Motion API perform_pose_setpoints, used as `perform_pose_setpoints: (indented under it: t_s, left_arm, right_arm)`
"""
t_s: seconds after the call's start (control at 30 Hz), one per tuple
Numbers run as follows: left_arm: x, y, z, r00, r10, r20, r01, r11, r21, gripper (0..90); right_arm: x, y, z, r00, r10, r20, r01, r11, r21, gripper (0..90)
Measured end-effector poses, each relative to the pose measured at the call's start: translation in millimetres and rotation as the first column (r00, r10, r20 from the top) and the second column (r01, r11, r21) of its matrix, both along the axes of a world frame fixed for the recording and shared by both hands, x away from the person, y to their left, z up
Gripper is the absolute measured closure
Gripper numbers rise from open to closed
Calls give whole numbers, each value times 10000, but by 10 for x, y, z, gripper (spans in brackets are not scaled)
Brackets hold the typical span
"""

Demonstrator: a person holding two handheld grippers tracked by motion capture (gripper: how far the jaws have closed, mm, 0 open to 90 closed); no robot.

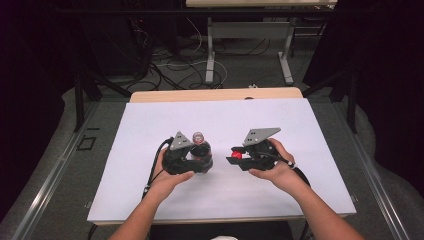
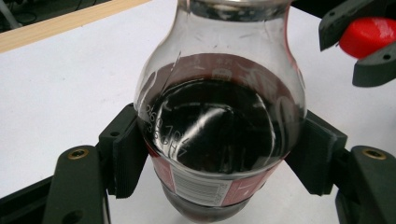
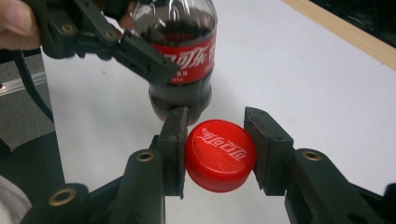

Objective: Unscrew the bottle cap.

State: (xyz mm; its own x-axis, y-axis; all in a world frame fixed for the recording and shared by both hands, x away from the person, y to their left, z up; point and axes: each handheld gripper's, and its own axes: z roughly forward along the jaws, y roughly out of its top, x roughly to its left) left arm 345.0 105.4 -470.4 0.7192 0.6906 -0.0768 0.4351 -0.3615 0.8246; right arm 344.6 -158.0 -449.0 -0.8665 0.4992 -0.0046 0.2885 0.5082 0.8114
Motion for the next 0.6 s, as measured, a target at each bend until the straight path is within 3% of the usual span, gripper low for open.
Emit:
perform_pose_setpoints:
  t_s: [0.27, 0.33, 0.5, 0.6]
  left_arm:
    - [83, -44, 63, 10000, 9, 88, -8, 9999, -119, 302]
    - [111, -70, 82, 10000, -47, 74, 47, 10000, -65, 302]
    - [185, -151, 129, 9998, -104, 139, 104, 9999, 24, 302]
    - [229, -187, 155, 9997, -65, 216, 68, 9999, -130, 302]
  right_arm:
    - [-12, -72, -145, 9991, -295, -317, 295, 9996, -12, 607]
    - [-10, -93, -183, 9985, -426, -353, 433, 9989, 188, 607]
    - [-7, -167, -260, 9966, -786, -244, 788, 9969, 82, 607]
    - [-14, -218, -304, 9940, -1040, -327, 1052, 9937, 382, 607]
